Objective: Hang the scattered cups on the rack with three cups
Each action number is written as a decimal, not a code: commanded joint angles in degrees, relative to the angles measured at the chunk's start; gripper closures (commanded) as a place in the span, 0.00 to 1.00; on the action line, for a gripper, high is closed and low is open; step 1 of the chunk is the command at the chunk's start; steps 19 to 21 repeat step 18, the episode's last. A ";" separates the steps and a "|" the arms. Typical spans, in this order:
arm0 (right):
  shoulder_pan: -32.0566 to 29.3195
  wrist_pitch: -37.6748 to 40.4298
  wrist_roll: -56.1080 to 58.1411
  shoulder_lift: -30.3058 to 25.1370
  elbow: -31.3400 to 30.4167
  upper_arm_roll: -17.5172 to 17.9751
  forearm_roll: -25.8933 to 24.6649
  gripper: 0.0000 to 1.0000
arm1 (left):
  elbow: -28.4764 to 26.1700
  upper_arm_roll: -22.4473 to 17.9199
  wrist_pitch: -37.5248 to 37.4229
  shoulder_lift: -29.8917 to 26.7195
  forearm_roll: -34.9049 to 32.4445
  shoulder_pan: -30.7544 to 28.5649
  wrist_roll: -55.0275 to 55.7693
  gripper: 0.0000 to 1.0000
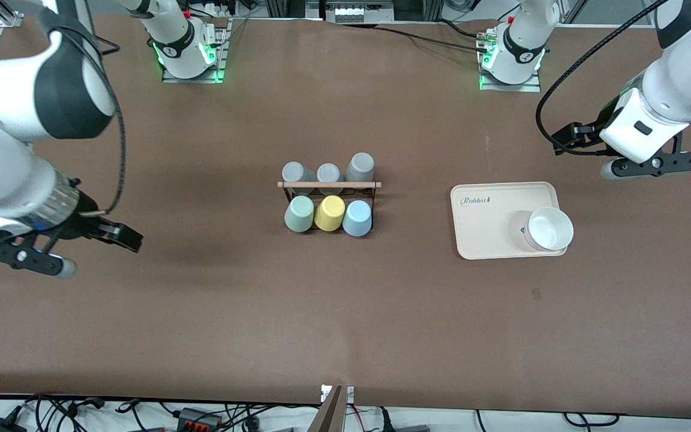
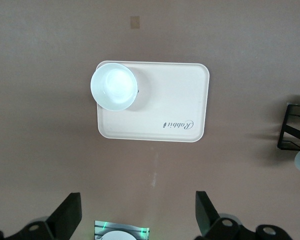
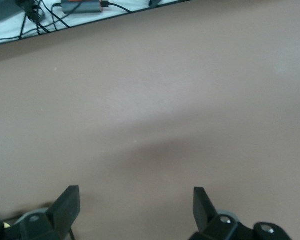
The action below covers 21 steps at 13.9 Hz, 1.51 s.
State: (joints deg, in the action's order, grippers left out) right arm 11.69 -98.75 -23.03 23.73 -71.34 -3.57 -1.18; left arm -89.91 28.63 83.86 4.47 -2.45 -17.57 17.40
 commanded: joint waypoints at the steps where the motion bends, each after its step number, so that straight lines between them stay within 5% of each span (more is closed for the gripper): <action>1: -2.71 -0.39 5.87 -7.28 -8.45 0.76 0.65 0.00 | -2.29 0.20 0.43 -2.53 0.69 -0.63 1.48 0.00; 7: -7.47 -8.29 12.22 -22.65 -29.43 0.49 2.24 0.00 | -2.11 0.11 0.34 -2.36 0.69 -0.63 2.46 0.00; 9: -7.38 -7.96 12.22 -24.52 -31.84 0.49 1.80 0.00 | -1.94 0.11 0.34 -2.27 0.78 -0.63 2.37 0.00; 12: -7.64 -7.86 11.69 -23.30 -29.49 0.58 1.97 0.00 | -1.85 0.11 0.34 -2.18 0.78 -0.98 2.11 0.00; 16: -7.46 4.50 12.31 -15.31 -14.04 0.75 0.04 0.00 | -1.76 0.11 0.34 -2.10 0.78 -0.98 1.93 0.00; 21: -7.82 5.06 12.05 -14.50 -12.95 0.58 0.74 0.00 | -1.76 0.11 0.34 -2.09 0.78 -0.98 1.93 0.00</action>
